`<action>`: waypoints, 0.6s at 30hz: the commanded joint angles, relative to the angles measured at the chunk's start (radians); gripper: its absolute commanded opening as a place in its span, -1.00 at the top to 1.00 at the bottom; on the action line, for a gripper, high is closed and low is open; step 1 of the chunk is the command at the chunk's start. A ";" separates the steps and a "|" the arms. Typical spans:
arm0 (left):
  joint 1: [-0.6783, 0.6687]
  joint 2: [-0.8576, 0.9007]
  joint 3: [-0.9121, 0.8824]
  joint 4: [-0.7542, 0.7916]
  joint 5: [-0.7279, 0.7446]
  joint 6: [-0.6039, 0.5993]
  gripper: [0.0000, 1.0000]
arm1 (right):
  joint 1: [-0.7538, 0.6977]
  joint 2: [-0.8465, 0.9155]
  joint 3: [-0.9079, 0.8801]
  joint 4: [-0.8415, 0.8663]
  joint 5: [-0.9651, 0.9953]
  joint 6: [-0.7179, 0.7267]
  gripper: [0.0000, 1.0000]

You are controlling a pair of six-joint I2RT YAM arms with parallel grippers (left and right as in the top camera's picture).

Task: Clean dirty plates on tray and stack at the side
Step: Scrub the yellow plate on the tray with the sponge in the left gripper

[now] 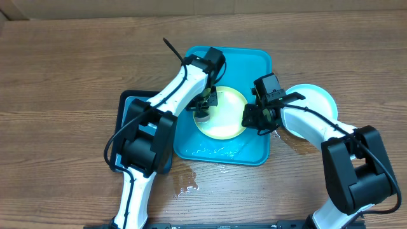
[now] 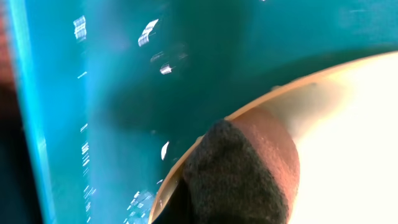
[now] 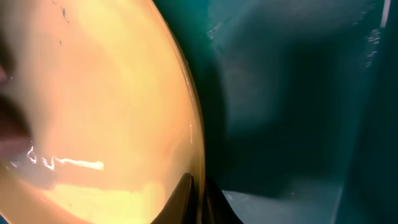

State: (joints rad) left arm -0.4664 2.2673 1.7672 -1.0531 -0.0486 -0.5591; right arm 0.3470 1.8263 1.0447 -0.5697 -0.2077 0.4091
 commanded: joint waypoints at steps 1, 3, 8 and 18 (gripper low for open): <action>0.023 0.066 -0.028 0.071 0.180 0.131 0.92 | -0.008 0.016 -0.011 -0.022 0.050 -0.035 0.92; 0.022 0.067 -0.028 0.121 0.323 0.137 0.92 | -0.008 0.016 -0.011 -0.022 0.050 -0.035 0.92; -0.013 0.067 -0.029 0.291 0.602 0.114 0.92 | -0.008 0.016 -0.011 -0.022 0.050 -0.035 0.92; -0.093 0.067 -0.029 0.312 0.558 0.049 0.92 | -0.008 0.016 -0.011 -0.022 0.050 -0.035 0.92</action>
State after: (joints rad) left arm -0.5453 2.3089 1.7538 -0.7307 0.4904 -0.4725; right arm 0.3313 1.8263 1.0473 -0.5770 -0.1783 0.4137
